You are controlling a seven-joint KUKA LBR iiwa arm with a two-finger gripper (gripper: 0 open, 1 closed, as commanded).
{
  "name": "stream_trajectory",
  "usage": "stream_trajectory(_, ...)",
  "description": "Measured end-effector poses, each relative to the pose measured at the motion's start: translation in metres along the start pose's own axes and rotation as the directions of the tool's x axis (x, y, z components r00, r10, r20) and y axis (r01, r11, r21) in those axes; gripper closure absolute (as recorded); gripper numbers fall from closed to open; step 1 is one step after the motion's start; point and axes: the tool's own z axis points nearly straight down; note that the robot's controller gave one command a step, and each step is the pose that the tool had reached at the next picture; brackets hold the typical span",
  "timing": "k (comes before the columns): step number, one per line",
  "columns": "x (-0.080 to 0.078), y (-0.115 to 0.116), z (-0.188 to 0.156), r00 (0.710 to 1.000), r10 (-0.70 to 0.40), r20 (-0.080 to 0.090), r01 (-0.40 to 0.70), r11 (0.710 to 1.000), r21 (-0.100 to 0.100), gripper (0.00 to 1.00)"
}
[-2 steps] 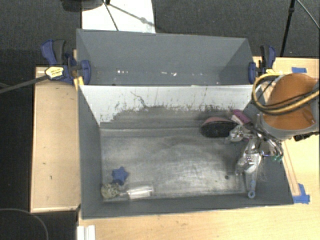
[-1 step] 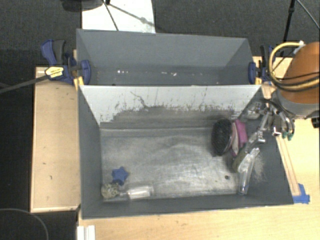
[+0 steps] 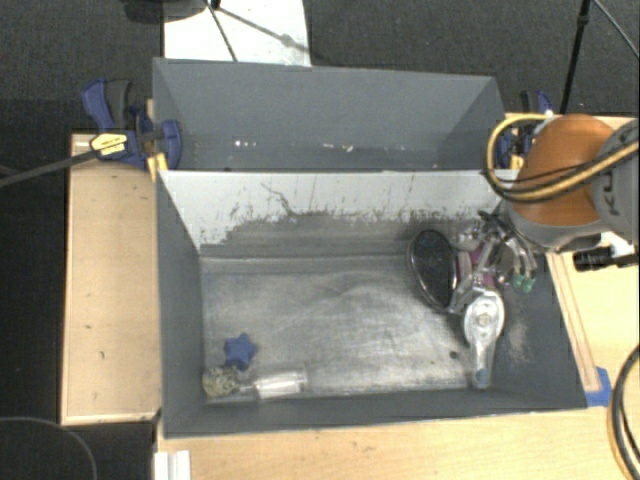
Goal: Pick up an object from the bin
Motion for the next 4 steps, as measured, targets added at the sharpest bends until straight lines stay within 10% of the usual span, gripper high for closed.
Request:
stream_trajectory(3, 0.034, 0.085, 0.012, 0.996, 0.090, 0.009, -0.090, 0.996, 0.009, 0.00)
stream_trajectory(4, 0.033, 0.085, 0.010, 0.996, 0.092, 0.009, -0.092, 0.996, 0.007, 1.00)
